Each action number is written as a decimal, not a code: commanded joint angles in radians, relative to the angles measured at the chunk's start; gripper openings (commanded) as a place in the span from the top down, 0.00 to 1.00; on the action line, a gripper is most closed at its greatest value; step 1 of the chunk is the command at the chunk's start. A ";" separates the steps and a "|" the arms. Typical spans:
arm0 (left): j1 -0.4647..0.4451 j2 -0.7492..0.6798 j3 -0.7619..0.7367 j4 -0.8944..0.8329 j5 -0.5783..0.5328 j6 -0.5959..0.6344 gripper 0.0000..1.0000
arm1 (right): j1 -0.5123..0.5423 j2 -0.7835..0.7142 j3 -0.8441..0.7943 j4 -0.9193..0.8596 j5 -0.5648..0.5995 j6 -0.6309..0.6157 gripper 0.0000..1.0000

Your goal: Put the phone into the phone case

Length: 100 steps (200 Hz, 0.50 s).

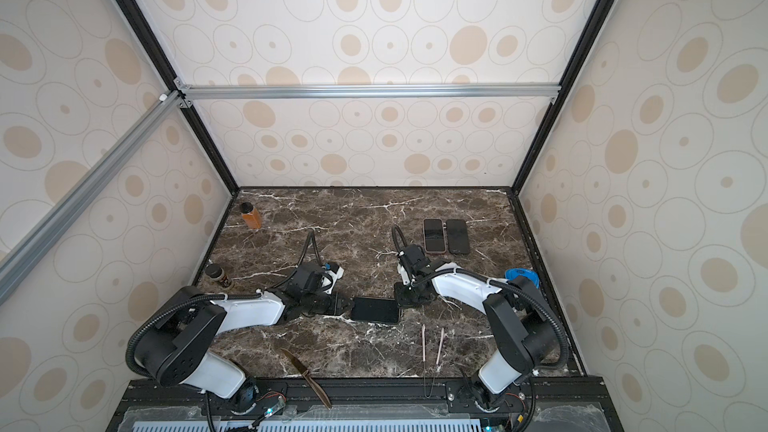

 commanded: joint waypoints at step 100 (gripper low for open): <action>0.006 0.049 0.015 0.018 0.067 0.021 0.80 | -0.009 0.046 -0.027 0.045 -0.015 0.015 0.85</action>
